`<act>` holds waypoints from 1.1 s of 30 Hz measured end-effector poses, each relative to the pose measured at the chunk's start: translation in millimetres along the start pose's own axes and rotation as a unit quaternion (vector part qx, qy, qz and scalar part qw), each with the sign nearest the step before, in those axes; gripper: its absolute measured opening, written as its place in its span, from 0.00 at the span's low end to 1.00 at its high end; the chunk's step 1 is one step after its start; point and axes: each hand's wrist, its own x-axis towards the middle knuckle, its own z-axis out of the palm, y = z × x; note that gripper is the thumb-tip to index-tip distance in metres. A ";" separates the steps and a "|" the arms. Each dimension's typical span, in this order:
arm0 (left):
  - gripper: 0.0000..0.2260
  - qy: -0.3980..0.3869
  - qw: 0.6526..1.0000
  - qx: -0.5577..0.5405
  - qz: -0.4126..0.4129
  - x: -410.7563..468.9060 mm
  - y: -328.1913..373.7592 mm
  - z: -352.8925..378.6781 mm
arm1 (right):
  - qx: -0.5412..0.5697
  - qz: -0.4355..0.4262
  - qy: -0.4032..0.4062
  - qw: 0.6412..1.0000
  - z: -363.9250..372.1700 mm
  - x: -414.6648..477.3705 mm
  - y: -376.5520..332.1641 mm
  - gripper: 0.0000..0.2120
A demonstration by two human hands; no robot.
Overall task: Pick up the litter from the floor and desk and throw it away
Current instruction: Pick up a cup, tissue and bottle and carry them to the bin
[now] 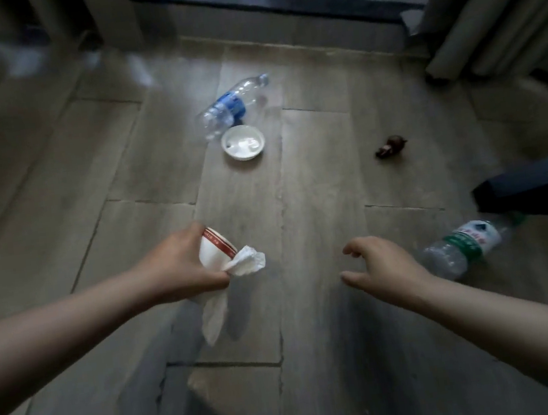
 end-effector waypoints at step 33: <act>0.25 -0.044 0.997 -0.052 0.038 49.2 131.1 63.8 | 0.349 0.462 0.213 0.787 -1.8 -6.7 166.1 0.56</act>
